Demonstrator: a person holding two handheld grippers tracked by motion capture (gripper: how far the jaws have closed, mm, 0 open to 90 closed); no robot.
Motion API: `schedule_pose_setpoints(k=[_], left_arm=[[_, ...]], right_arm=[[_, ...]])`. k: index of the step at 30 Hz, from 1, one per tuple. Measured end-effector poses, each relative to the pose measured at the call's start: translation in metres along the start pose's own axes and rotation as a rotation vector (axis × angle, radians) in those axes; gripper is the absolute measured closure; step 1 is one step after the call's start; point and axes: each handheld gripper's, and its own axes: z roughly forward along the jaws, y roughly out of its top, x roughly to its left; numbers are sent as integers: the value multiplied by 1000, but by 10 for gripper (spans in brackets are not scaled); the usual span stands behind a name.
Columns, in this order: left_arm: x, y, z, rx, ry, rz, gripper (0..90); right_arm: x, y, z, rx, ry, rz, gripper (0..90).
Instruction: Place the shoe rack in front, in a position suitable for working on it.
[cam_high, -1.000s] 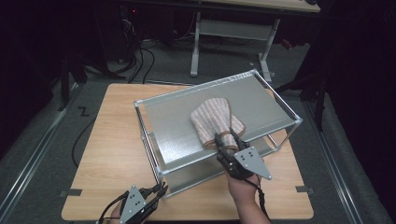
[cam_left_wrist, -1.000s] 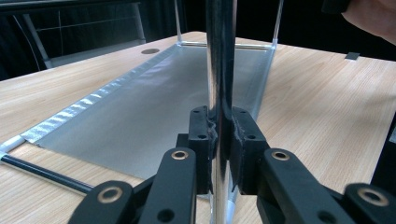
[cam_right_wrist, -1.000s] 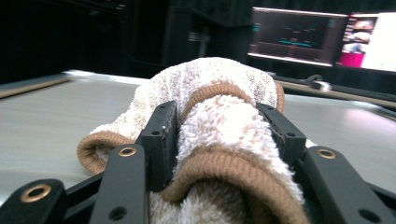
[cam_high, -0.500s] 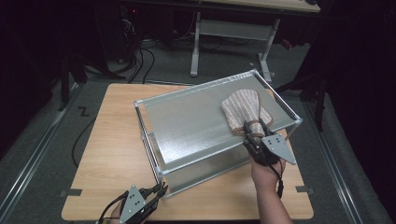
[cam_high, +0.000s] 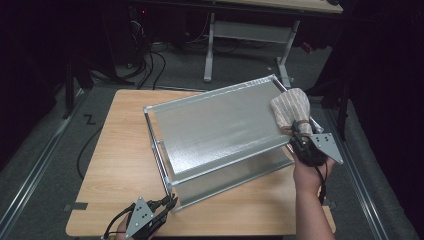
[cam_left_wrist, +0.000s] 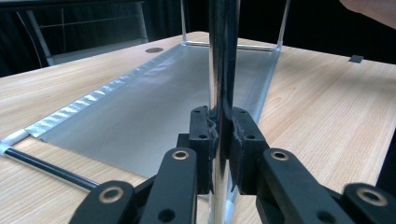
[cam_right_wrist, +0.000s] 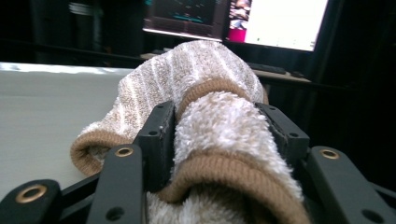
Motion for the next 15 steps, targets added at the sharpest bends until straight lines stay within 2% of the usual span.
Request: schedule_pose_setpoints(k=[4,15], left_arm=[[0,0,0,1,2,1,804],[1,-2,0,-13,-8,-13,801]], right_arm=[[-7,0,4,6,-8,-11,507],[0,0,1,17,11,4,527]])
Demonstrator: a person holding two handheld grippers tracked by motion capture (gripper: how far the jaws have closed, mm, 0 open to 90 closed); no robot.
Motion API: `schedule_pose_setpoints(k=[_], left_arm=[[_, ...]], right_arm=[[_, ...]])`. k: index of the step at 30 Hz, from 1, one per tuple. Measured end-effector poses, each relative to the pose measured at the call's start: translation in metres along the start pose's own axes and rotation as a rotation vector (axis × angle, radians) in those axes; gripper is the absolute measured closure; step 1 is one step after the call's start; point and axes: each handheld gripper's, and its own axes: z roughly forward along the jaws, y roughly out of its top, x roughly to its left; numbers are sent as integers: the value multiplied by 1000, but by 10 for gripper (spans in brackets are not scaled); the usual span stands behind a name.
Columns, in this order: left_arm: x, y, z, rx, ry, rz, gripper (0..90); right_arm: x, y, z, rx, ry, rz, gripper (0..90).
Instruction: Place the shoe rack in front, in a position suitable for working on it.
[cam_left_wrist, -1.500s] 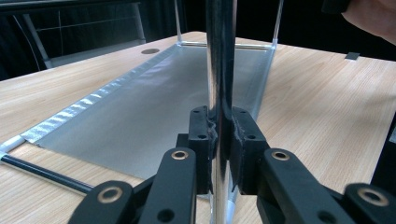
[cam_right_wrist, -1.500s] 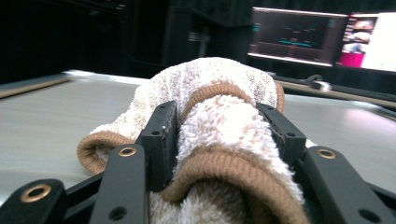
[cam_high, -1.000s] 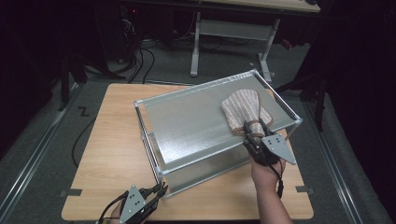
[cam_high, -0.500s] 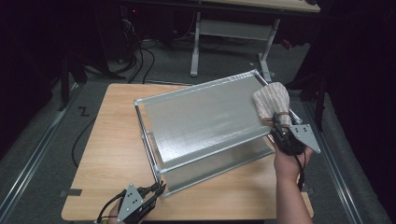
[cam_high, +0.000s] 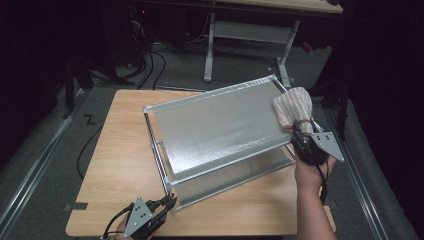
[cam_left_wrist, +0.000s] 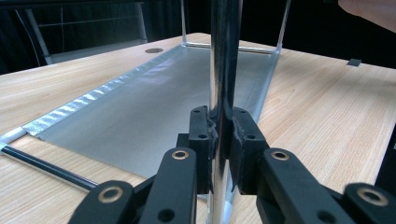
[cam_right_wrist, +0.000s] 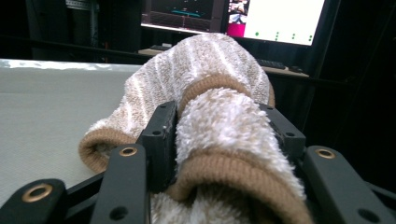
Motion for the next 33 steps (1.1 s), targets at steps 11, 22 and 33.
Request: schedule_pose_setpoints(k=[11,22,33], left_arm=[[-1,0,1,-6,6,-2,802],[-1,-1,2,-10,7,17,800],[0,1,3,0,1,1,801]], right_arm=[[33,2,-15,-14,110,-22,528],[86,4,-37,-35,219,-36,524],[128,7,-53,-49,307,-45,521]])
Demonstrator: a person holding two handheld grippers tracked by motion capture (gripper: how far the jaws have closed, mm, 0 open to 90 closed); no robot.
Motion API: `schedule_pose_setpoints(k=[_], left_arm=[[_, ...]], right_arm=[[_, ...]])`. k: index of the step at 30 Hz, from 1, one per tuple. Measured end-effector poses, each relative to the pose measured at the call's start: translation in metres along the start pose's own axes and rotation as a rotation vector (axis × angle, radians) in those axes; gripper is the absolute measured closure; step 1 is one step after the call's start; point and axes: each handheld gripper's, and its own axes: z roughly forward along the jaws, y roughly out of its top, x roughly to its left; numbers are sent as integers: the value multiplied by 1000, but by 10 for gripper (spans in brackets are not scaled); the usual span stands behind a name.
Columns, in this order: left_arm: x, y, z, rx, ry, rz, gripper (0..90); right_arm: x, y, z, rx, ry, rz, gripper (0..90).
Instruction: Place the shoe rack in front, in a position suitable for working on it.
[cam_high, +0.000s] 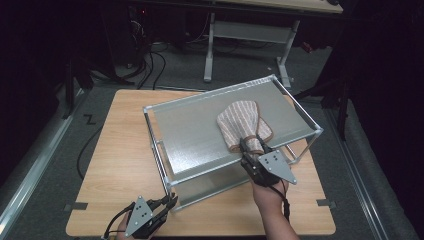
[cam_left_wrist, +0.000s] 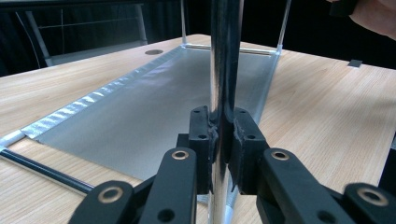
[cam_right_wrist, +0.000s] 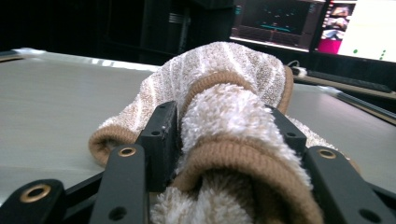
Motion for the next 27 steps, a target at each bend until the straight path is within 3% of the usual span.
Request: schedule_pose_setpoints(k=[10,18,27], left_arm=[[-5,1,3,2,-8,23,799],[-6,1,4,2,-13,23,798],[-5,2,6,5,-16,30,798]], right_arm=[[42,5,-9,-28,110,-13,520],[79,10,-17,-47,229,-26,523],[111,15,-24,-73,325,-27,527]])
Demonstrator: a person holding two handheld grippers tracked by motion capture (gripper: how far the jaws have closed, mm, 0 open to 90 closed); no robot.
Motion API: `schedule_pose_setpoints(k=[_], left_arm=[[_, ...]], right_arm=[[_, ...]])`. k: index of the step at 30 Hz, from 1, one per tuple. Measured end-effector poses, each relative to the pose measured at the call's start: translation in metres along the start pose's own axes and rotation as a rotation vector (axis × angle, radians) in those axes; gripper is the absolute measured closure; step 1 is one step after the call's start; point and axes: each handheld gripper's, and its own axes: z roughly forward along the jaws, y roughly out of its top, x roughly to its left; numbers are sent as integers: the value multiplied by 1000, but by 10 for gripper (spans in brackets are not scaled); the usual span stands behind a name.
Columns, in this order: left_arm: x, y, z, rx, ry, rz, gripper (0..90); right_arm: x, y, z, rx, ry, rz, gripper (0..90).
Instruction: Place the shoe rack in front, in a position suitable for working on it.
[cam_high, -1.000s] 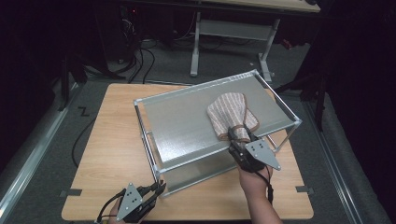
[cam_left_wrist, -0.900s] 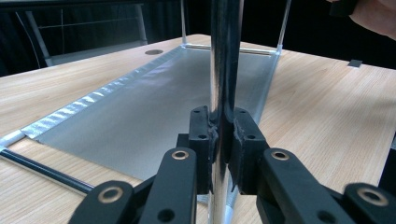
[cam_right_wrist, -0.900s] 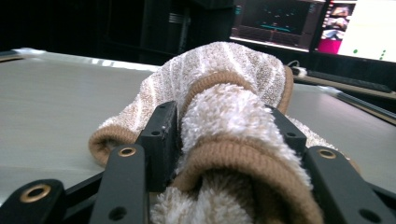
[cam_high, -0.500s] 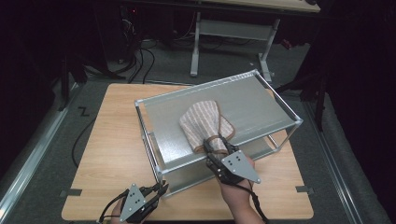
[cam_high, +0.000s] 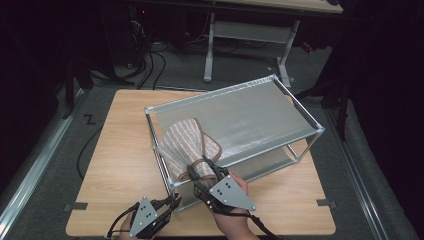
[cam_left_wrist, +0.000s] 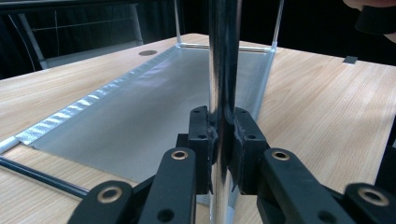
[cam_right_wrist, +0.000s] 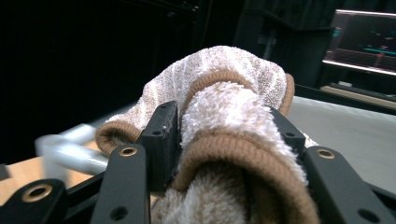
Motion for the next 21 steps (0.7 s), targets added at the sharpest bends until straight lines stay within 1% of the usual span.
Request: schedule_pose_setpoints(k=[3,5,7,10,12,15,16,18,21], left_arm=[[0,0,0,-1,-1,-2,797],[0,0,0,0,-1,-2,797],[0,0,0,0,0,-2,798],[0,1,0,5,1,-5,798],[-1,1,-1,7,5,-3,797],[0,1,-1,10,9,0,797],[0,1,-1,11,8,-10,797],[1,2,-1,20,8,-21,800],[3,2,-1,26,12,-24,800]], right_arm=[[9,1,1,-7,22,-13,534],[12,1,1,-8,31,-16,553],[12,1,1,-8,30,-16,585],[13,0,1,-15,19,-32,629],[10,1,1,-12,9,-35,641],[-4,0,1,-2,-17,-21,645],[-11,-1,0,0,-36,-18,646],[-26,-3,-4,8,-75,3,648],[-53,-9,-12,14,-141,13,647]])
